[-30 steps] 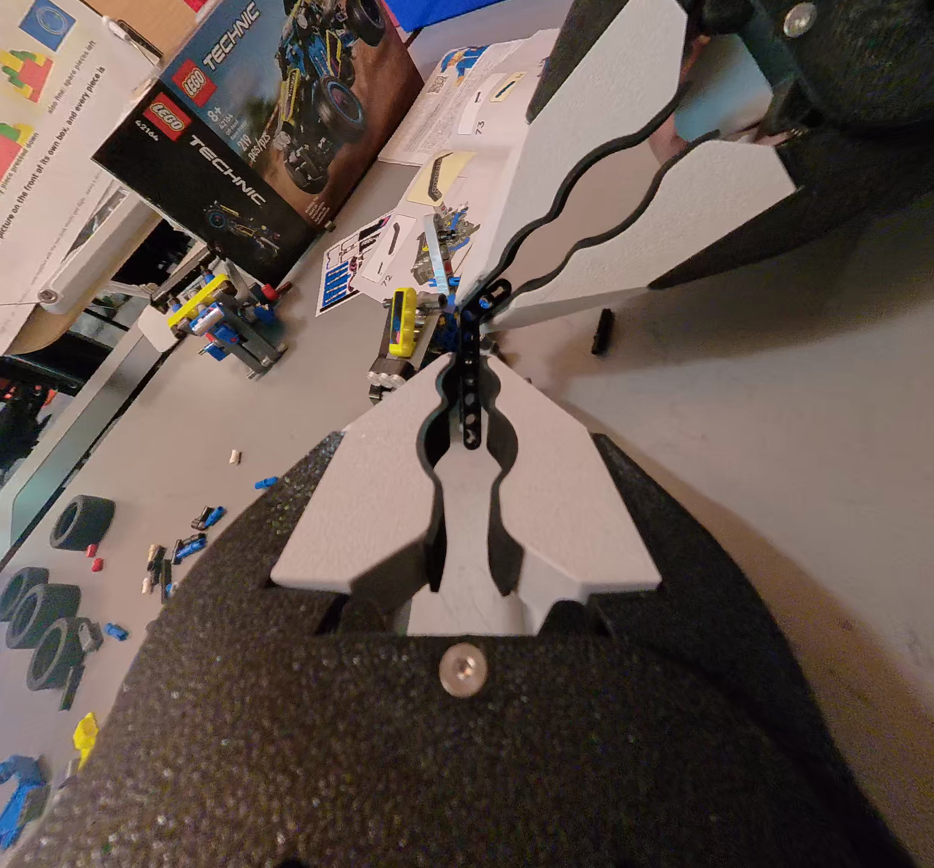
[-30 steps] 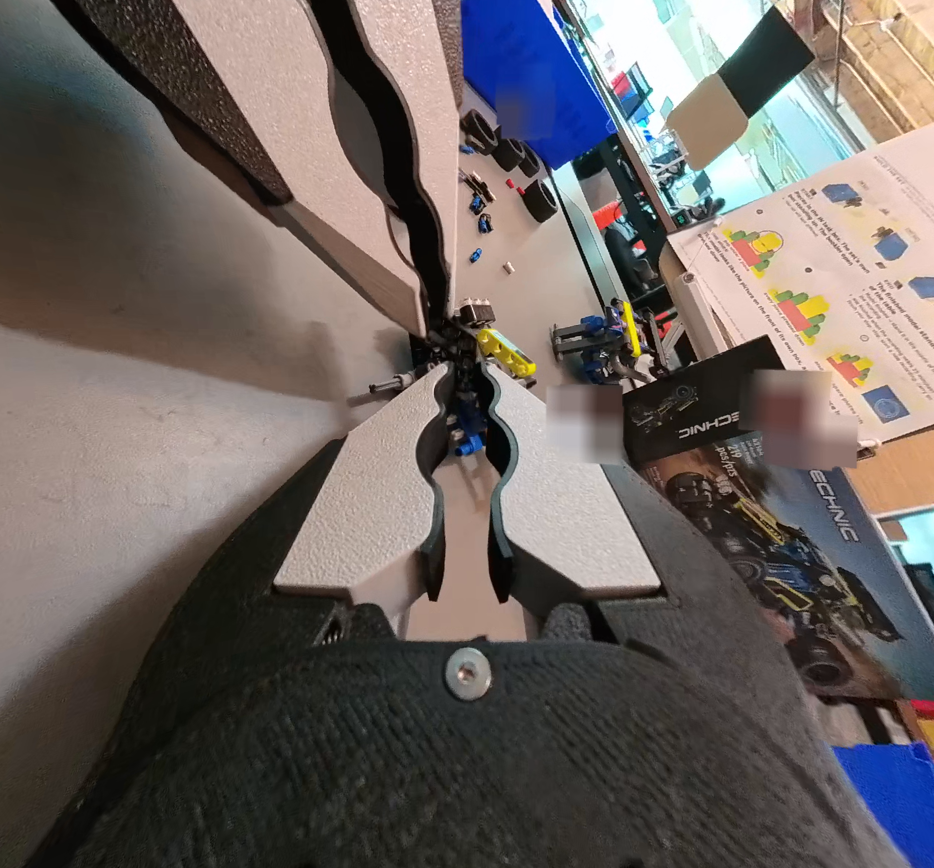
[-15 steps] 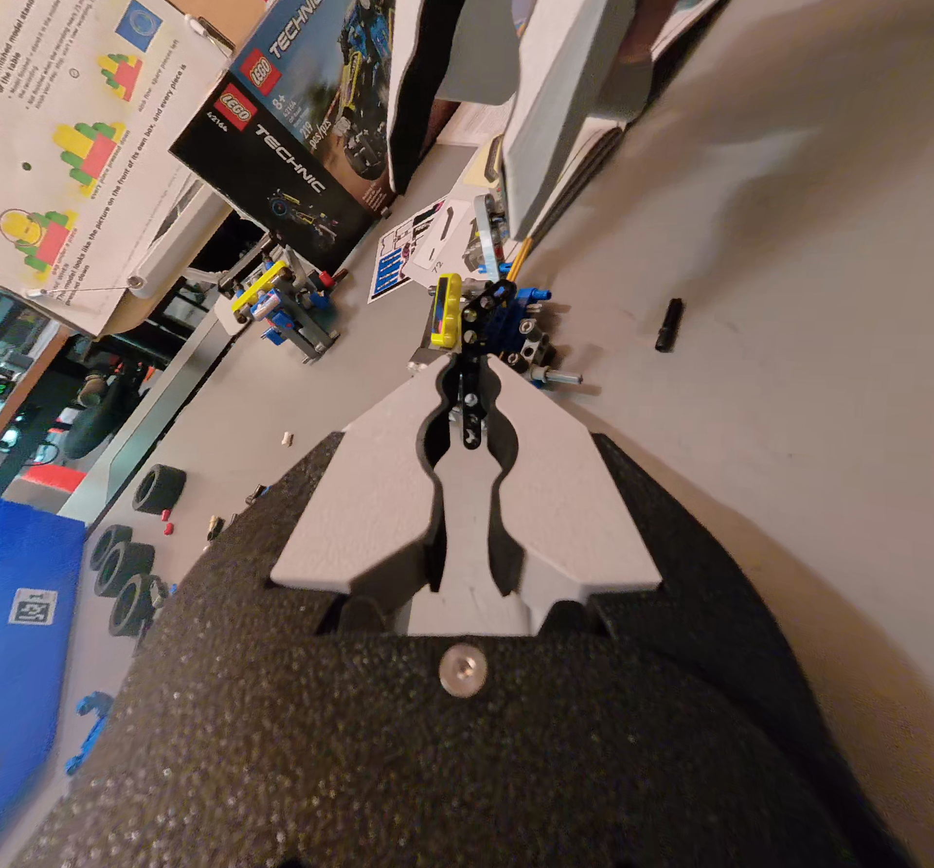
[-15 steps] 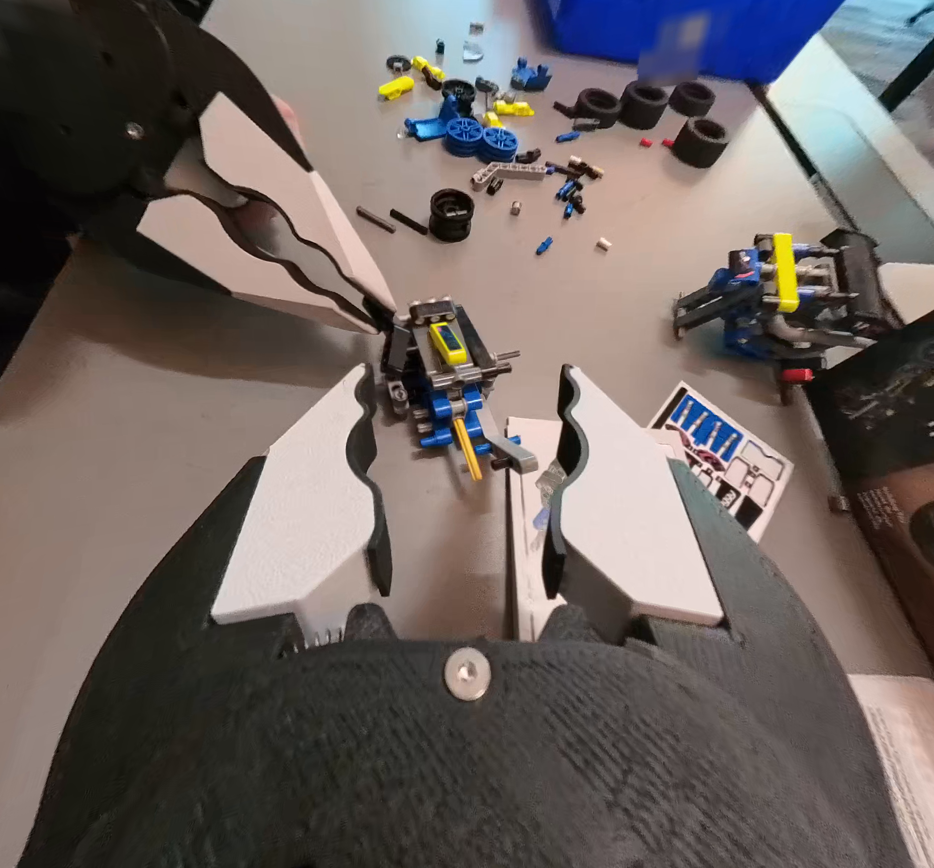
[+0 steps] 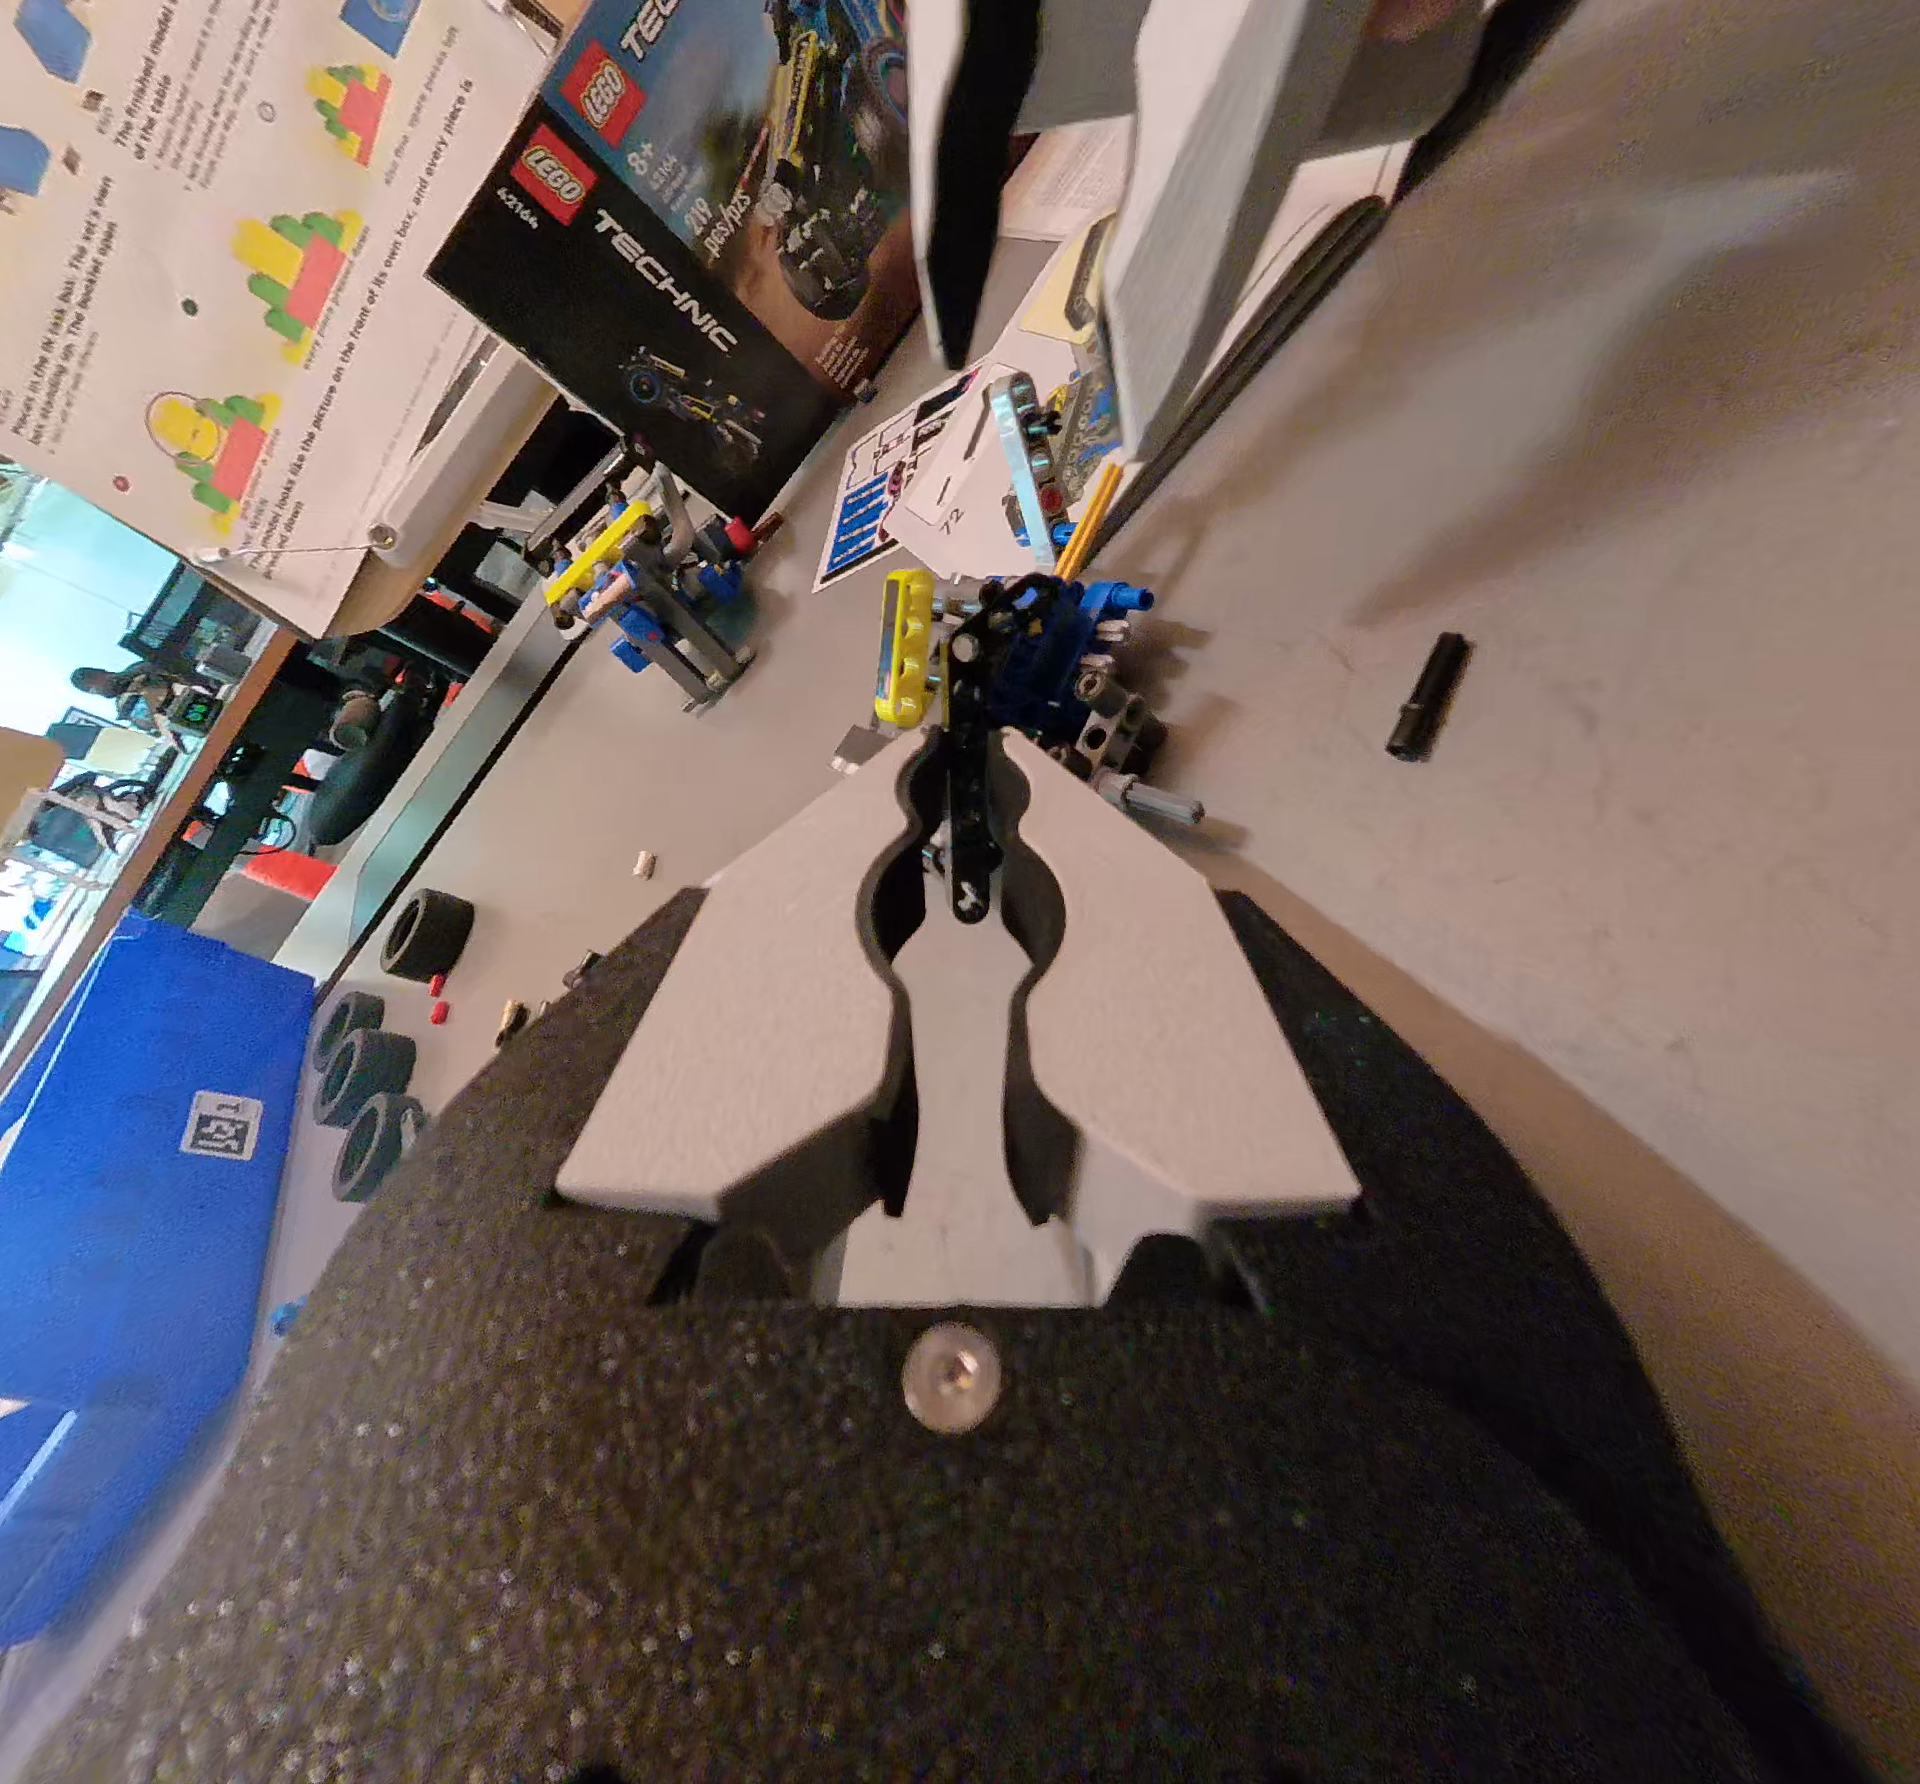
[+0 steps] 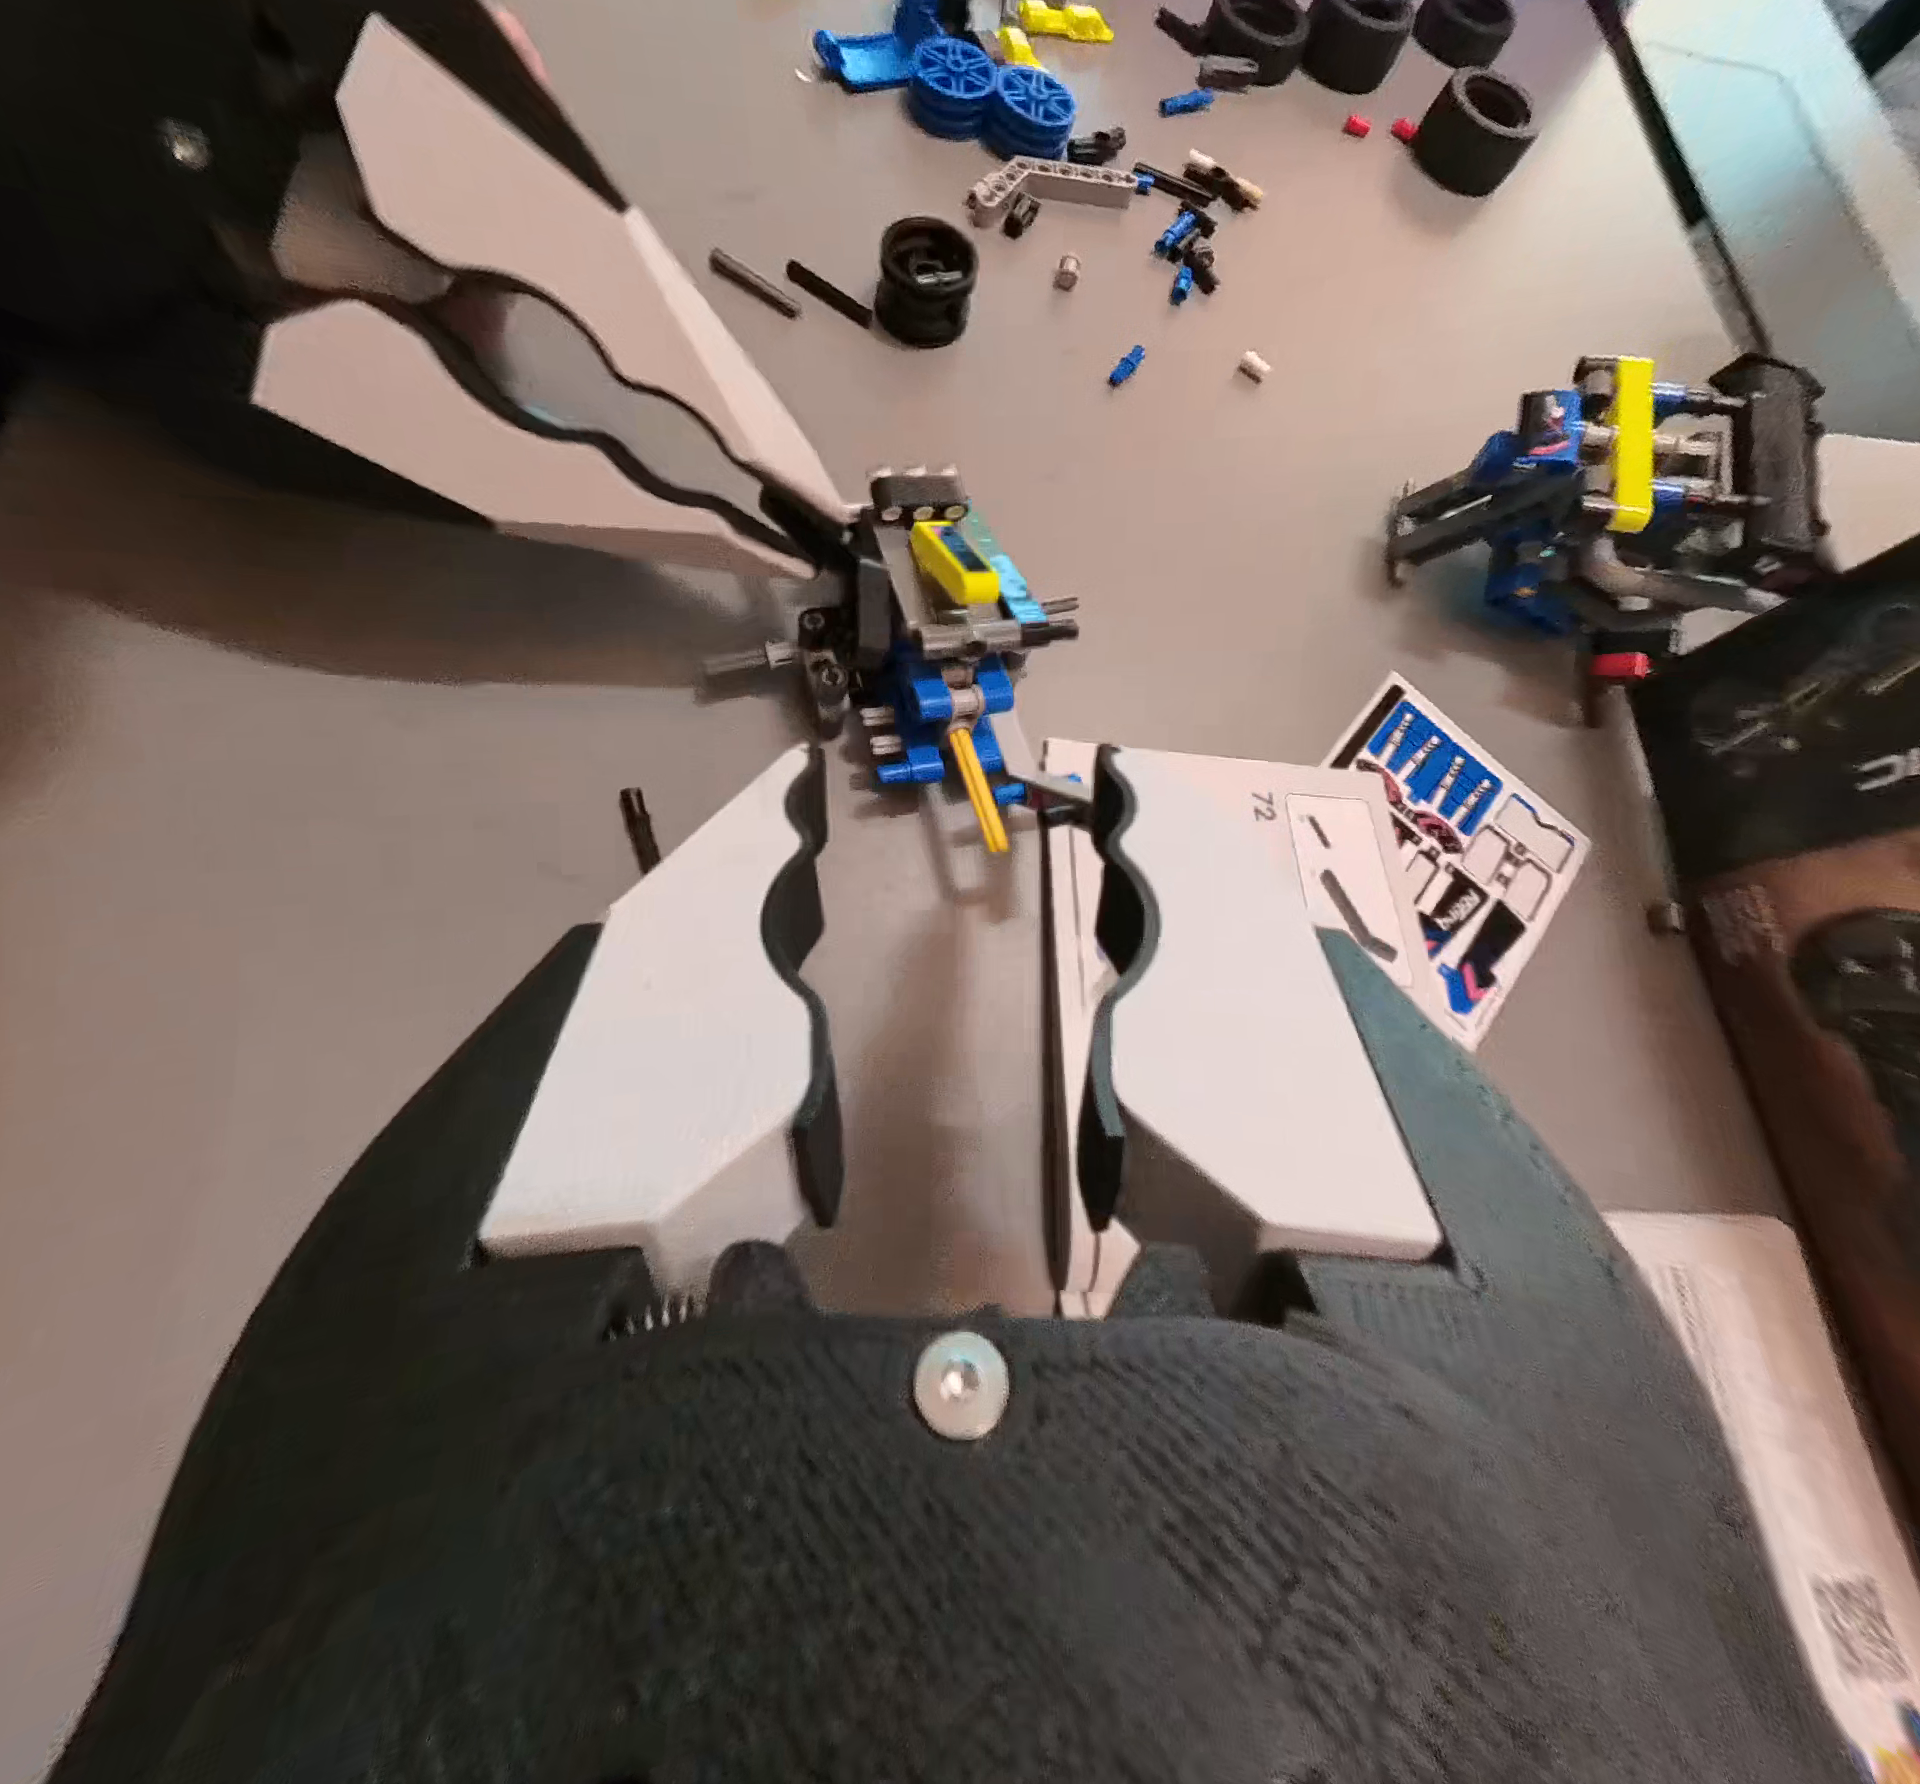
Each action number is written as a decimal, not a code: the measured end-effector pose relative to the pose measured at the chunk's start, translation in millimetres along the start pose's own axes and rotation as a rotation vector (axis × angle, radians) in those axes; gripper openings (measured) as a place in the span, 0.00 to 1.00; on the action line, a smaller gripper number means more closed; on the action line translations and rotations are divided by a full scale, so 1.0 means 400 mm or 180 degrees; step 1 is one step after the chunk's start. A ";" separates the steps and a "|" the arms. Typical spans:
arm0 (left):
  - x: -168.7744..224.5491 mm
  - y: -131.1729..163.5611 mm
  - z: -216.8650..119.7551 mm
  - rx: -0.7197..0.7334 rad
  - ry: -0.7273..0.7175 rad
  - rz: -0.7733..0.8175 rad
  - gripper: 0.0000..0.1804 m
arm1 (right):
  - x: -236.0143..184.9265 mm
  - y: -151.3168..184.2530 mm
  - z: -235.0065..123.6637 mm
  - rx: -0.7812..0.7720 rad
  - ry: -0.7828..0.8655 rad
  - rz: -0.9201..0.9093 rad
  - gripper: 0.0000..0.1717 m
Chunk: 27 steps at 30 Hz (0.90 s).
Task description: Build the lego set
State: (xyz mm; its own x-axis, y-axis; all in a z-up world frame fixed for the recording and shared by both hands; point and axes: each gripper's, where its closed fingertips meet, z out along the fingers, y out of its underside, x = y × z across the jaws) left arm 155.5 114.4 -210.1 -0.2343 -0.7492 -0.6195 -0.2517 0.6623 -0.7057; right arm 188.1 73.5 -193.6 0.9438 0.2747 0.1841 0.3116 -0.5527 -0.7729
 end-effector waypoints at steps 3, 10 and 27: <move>-0.001 -0.002 0.000 -0.0002 -0.0060 0.0010 0.02 | -0.017 -0.014 -0.001 0.0138 0.0230 -0.0105 0.24; -0.001 -0.002 0.000 -0.0043 -0.0151 0.0077 0.02 | -0.008 -0.019 0.051 0.0061 0.0096 0.0079 0.30; -0.007 -0.002 0.004 -0.0073 -0.0352 0.0373 0.02 | -0.004 -0.016 0.095 0.0073 -0.0395 0.0298 0.28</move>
State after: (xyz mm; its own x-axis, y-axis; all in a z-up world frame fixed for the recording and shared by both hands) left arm 158.1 115.8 -208.3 -0.1590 -0.6624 -0.7320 -0.2503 0.7443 -0.6192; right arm 180.5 106.6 -211.9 0.9472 0.3187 0.0352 0.2190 -0.5628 -0.7971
